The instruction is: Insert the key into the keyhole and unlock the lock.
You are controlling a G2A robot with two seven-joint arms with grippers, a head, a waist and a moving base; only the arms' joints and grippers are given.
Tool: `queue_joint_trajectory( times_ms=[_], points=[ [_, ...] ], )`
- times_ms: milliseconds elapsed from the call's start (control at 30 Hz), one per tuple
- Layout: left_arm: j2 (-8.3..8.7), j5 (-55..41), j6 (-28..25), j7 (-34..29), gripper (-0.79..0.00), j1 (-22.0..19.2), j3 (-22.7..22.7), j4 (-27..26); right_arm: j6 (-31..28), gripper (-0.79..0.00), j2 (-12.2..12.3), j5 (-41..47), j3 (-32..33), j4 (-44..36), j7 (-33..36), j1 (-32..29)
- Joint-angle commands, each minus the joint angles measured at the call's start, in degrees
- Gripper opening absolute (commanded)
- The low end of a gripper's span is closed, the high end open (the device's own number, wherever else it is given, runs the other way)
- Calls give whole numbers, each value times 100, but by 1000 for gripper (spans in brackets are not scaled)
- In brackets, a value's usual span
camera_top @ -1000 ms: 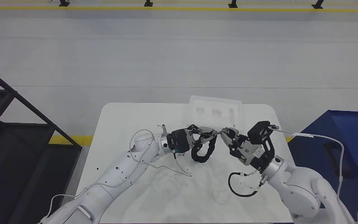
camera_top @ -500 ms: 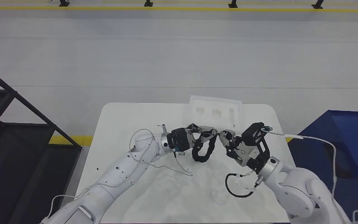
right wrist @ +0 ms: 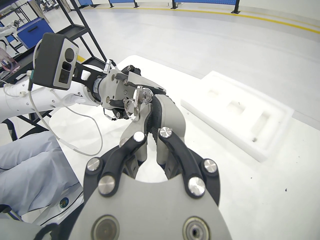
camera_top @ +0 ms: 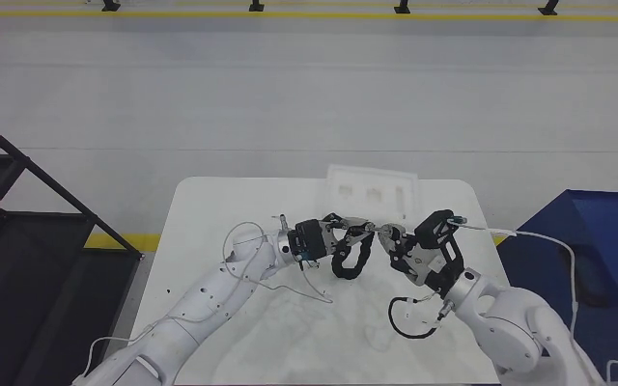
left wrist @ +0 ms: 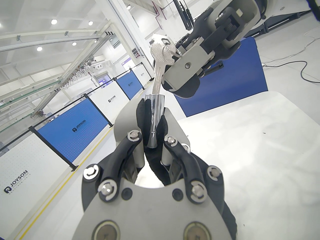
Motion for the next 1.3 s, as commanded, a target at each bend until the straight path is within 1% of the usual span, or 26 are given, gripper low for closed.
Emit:
queue_joint_trajectory(
  times_ms=[0,200,300,367,433,467,500,533,633,733,833,1133,1167,1267],
  points=[
    [-4,-36,-49,-21,-785,6,-7,4,33,-785,-2,20,22,42,41,23],
    [-14,-184,-201,-117,-785,27,-49,-7,-21,-785,2,25,155,111,106,38],
    [-16,-268,-301,-227,-785,38,-79,-23,-320,-782,29,-259,195,106,334,83],
    [-14,-340,-384,-323,-785,39,-116,-45,-515,-683,44,-422,198,105,447,112],
    [-6,-407,-459,-407,-785,45,-165,-93,-783,-606,62,-599,195,112,553,136],
    [-1,-444,-504,-451,-785,53,-189,-124,-941,-542,74,-702,195,113,636,152],
    [4,-467,-548,-499,-785,59,-211,-163,-1088,-46,85,-787,194,113,701,167],
    [11,-491,-613,-552,-785,68,-229,-202,-1228,0,94,-866,195,109,742,179],
    [32,-556,-774,-711,-785,98,-293,-342,-1564,0,116,-1073,239,49,670,182],
    [57,-618,-938,-889,-785,131,-364,-500,-1724,0,133,-1334,316,-23,523,118],
    [89,-670,-1063,-1078,-785,171,-463,-671,-1727,0,138,-1484,358,-45,409,54],
    [189,-829,-1296,-1598,-785,342,-787,-1085,-1727,0,138,-1484,358,-45,409,54],
    [196,-846,-1332,-1656,-785,358,-809,-1114,-1734,0,132,-1343,309,47,383,13],
    [218,-889,-1464,-1859,-785,389,-860,-1187,-1943,0,151,-1626,312,-9,462,123]
  ],
)
